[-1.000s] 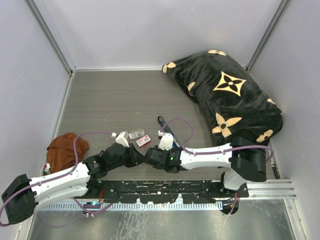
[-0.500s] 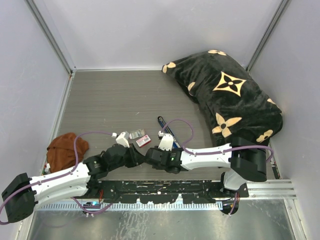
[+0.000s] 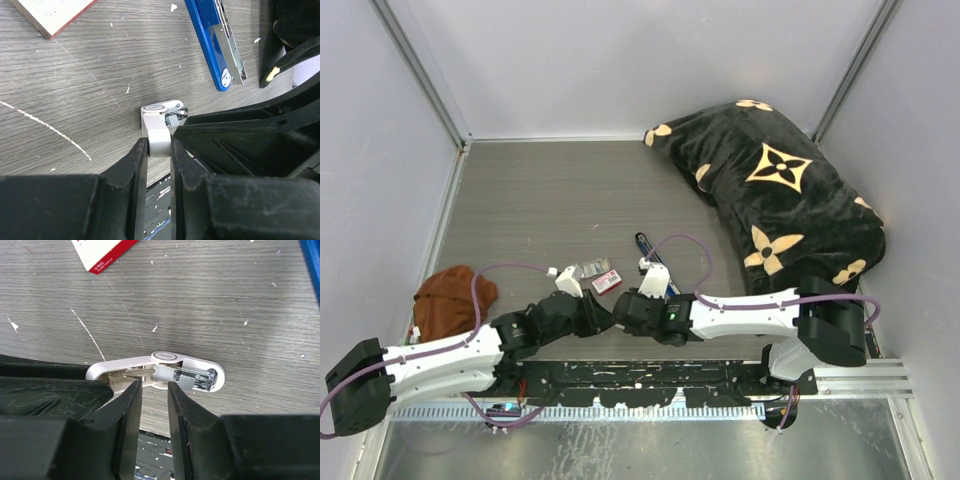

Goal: Load the staples into the stapler
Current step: Adjust the staple in the stapler.

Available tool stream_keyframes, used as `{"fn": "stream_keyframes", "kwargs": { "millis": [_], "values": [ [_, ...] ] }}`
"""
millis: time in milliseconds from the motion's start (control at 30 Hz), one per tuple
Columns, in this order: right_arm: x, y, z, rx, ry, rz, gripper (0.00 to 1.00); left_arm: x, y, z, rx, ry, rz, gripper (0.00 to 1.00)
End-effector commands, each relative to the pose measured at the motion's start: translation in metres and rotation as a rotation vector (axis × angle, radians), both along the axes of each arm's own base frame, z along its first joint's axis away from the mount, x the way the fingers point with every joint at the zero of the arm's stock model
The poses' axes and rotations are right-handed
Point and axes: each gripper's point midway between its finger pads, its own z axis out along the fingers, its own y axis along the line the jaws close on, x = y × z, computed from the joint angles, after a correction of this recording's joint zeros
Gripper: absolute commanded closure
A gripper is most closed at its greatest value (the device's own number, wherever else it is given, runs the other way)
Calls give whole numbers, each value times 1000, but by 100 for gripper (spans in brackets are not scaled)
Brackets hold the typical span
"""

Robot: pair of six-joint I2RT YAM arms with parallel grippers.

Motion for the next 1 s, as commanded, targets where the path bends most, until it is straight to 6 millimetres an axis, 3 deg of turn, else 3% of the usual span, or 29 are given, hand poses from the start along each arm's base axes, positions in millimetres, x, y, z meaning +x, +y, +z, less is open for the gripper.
{"fn": "stream_keyframes", "kwargs": {
  "millis": [0, 167, 967],
  "values": [
    [11, -11, 31, 16, -62, -51, 67, -7, -7, 0, 10, 15, -5, 100],
    [8, -28, 23, -49, -37, -93, 67, -9, -8, -2, 27, 13, 11, 100],
    [9, -20, -9, -119, 28, -75, 70, -11, -10, -2, 26, 17, 6, 100]
  ]
}}
